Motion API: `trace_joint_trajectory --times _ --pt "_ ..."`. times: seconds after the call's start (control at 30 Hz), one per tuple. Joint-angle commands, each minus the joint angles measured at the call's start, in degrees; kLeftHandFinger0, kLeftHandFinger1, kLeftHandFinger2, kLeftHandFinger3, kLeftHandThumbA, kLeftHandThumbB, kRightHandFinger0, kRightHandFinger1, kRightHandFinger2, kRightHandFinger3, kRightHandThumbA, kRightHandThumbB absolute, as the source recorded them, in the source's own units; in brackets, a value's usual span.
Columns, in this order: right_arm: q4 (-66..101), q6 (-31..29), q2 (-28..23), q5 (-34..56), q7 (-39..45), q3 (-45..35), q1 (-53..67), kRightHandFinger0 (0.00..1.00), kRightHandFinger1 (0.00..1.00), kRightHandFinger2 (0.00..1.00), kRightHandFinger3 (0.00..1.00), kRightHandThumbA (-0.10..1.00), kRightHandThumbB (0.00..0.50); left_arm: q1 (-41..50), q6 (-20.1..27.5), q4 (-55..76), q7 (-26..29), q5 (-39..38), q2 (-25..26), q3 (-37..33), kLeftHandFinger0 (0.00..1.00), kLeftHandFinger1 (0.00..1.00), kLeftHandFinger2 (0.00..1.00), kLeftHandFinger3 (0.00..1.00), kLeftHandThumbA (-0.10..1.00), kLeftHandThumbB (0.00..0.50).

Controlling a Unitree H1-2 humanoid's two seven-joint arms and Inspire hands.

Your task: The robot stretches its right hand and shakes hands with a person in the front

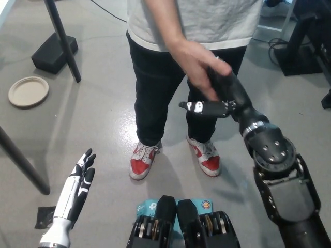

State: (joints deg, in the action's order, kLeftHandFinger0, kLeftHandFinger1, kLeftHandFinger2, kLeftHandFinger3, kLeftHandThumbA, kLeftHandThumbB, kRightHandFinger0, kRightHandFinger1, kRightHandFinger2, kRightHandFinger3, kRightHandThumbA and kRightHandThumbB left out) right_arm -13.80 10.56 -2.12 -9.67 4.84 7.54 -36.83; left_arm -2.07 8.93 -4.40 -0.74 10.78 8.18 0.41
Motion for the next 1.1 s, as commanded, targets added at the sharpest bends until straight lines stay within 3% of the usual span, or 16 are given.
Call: trace_joint_trajectory --times 0.0,0.17,0.53,0.57,0.6,0.67,0.73,0.8,1.07 --pt "-1.4 0.7 1.0 -0.8 -1.1 0.1 -4.6 1.0 1.0 1.0 1.0 1.0 0.332 -0.4 2.2 1.3 1.4 0.6 0.0 0.1 1.0 1.0 1.0 1.0 1.0 0.03" --pt "-9.0 -0.7 2.3 -0.9 -2.0 0.0 -9.1 1.0 1.0 1.0 1.0 1.0 0.355 -0.6 1.8 1.7 1.6 1.5 0.1 0.0 1.0 1.0 1.0 1.0 1.0 0.037" --pt "-16.0 -2.7 3.4 -0.8 -3.4 -0.7 -13.2 1.0 1.0 1.0 1.0 1.0 0.345 -0.9 1.4 2.2 1.4 1.8 0.0 0.2 1.0 1.0 1.0 1.0 1.0 0.045" --pt "-15.7 -1.1 3.6 -2.1 -4.9 -0.6 -13.5 1.0 1.0 1.0 1.0 0.88 0.308 -1.1 1.5 2.2 1.3 1.8 0.1 0.2 1.0 1.0 1.0 1.0 1.0 0.048" --pt "-15.8 -1.1 3.6 -2.1 -4.9 -0.6 -13.5 1.0 1.0 1.0 1.0 0.88 0.308 -1.1 1.5 2.2 1.3 1.8 0.1 0.2 1.0 1.0 1.0 1.0 1.0 0.049" --pt "-15.7 -1.7 4.4 -3.4 -8.0 -0.9 -13.3 1.0 1.0 1.0 1.0 0.51 0.235 -1.1 0.7 2.6 0.9 1.5 0.1 0.2 1.0 1.0 1.0 1.0 1.0 0.046" --pt "-15.5 -2.8 4.5 -3.6 -8.9 -0.9 -12.9 1.0 1.0 1.0 1.0 0.33 0.207 -1.1 0.4 2.8 0.9 1.6 0.1 0.1 1.0 1.0 1.0 1.0 1.0 0.043" --pt "-14.4 -3.6 4.7 -4.2 -10.2 -0.9 -12.0 1.0 1.0 1.0 1.0 0.22 0.188 -1.2 0.1 3.0 0.8 1.6 0.0 0.1 1.0 1.0 1.0 1.0 1.0 0.039" --pt "-5.5 -2.6 4.8 -5.8 -10.9 -0.1 -8.2 1.0 1.0 1.0 1.0 0.21 0.193 -1.3 -0.2 3.1 0.4 0.9 0.0 0.2 1.0 1.0 1.0 1.0 1.0 0.024"
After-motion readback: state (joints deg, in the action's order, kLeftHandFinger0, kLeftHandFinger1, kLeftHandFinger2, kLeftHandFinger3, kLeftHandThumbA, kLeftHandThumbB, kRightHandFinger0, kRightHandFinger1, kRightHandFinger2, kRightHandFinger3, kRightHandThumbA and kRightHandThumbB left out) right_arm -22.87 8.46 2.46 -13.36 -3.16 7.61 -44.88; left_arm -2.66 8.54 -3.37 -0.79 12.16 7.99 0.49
